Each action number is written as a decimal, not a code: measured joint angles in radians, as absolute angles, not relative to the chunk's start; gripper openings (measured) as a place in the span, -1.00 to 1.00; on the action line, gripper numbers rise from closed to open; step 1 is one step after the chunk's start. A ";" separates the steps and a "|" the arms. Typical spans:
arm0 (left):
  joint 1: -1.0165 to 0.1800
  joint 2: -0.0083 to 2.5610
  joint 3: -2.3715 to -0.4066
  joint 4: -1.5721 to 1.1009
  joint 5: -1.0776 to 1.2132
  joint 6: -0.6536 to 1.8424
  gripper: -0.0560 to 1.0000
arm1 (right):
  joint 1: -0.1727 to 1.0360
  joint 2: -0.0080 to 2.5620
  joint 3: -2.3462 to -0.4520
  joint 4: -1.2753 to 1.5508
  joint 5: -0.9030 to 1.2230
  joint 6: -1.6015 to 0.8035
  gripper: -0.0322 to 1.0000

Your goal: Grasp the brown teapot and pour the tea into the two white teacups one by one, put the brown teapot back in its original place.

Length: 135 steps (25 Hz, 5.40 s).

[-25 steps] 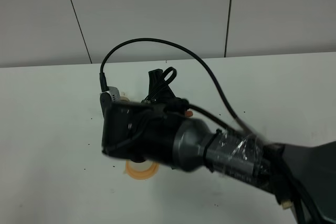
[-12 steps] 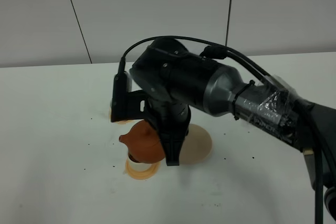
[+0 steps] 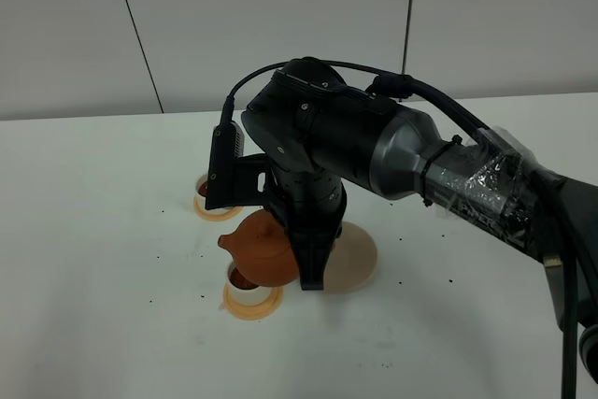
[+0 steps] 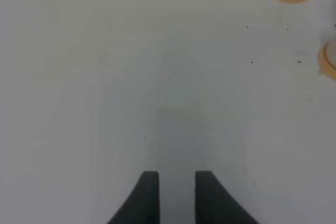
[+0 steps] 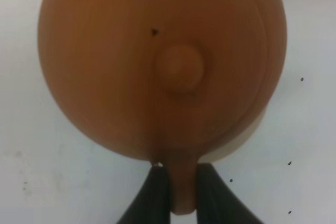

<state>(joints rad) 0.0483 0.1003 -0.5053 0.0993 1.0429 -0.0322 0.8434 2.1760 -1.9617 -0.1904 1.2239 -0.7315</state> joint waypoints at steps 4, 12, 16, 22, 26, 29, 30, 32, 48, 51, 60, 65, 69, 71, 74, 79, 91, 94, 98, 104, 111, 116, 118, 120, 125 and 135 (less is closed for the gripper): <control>0.048 0.100 -0.505 0.099 1.043 -0.032 -0.44 | 0.835 2.176 -1.962 -0.230 1.224 -0.732 -0.75; 0.048 0.100 -0.505 0.099 1.043 -0.032 -0.44 | 0.693 2.166 -1.962 -0.204 1.224 -0.722 -0.75; 0.048 0.100 -0.505 0.099 1.043 -0.032 -0.44 | 0.653 2.159 -1.962 -0.196 1.224 -0.717 -0.75; 0.048 0.100 -0.505 0.099 1.043 -0.032 -0.44 | 0.642 2.159 -1.910 -0.184 1.196 -0.696 -0.75; 0.048 0.100 -0.505 0.099 1.043 -0.032 -0.44 | 0.639 2.159 -1.846 -0.183 1.119 -0.681 -0.75; 0.048 0.100 -0.505 0.099 1.043 -0.032 -0.44 | 0.637 2.159 -1.795 -0.183 1.057 -0.668 -0.75; 0.048 0.100 -0.505 0.099 1.043 -0.032 -0.44 | 0.637 2.159 -1.778 -0.183 1.029 -0.661 -0.75; 0.048 0.100 -0.505 0.099 1.043 -0.032 -0.44 | 0.637 2.159 -1.746 -0.180 0.979 -0.648 -0.75; 0.048 0.100 -0.505 0.099 1.043 -0.032 -0.44 | 0.636 2.159 -1.669 -0.131 0.910 -0.637 -0.75; 0.048 0.100 -0.505 0.099 1.043 -0.032 -0.44 | 0.636 2.159 -1.669 -0.129 0.906 -0.636 -0.75; 0.048 0.100 -0.505 0.099 1.043 -0.032 -0.44 | 0.636 2.159 -1.655 -0.112 0.871 -0.636 -0.75; 0.048 0.100 -0.505 0.099 1.043 -0.032 -0.44 | 0.636 2.157 -1.620 -0.113 0.843 -0.631 -0.75; 0.048 0.100 -0.505 0.099 1.043 -0.032 -0.44 | 0.636 2.156 -1.618 -0.113 0.841 -0.631 -0.75; 0.048 0.100 -0.505 0.099 1.043 -0.032 -0.44 | 0.636 2.156 -1.618 -0.113 0.841 -0.631 -0.75; 0.048 0.100 -0.505 0.099 1.043 -0.032 -0.44 | 0.636 2.156 -1.617 -0.113 0.841 -0.631 -0.75; 0.048 0.100 -0.505 0.099 1.043 -0.032 -0.44 | 0.636 2.156 -1.617 -0.113 0.851 -0.630 -0.75; 0.048 0.100 -0.505 0.099 1.043 -0.032 -0.44 | 0.636 2.152 -1.617 -0.106 0.861 -0.619 -0.29; 0.048 0.100 -0.505 0.099 1.043 -0.032 -0.44 | 0.636 2.152 -1.617 -0.106 0.860 -0.608 -0.24; 0.048 0.100 -0.505 0.099 1.043 -0.032 -0.44 | 0.636 2.129 -1.617 -0.108 0.849 -0.604 -0.24; 0.048 0.100 -0.505 0.099 1.043 -0.032 -0.44 | 0.636 2.018 -1.617 -0.248 0.845 -0.476 -0.24; 0.048 0.100 -0.505 0.099 1.043 -0.032 -0.44 | 0.614 1.792 -1.557 -0.279 0.815 -0.318 -0.26; 0.048 0.100 -0.505 0.099 1.043 -0.032 -0.44 | 0.540 1.516 -1.339 -0.284 0.617 -0.170 -0.37; 0.048 0.100 -0.505 0.099 1.043 -0.032 -0.44 | 0.491 1.400 -1.235 -0.289 0.524 -0.089 -0.43; 0.048 0.100 -0.505 0.099 1.043 -0.032 -0.44 | 0.442 1.289 -1.153 -0.289 0.437 -0.018 -0.47; 0.048 0.100 -0.505 0.099 1.043 -0.032 -0.44 | 0.243 1.098 -1.130 -0.291 0.380 0.128 -0.52; 0.048 0.100 -0.505 0.099 1.043 -0.032 -0.44 | 0.012 0.976 -1.122 -0.247 0.603 0.042 -0.52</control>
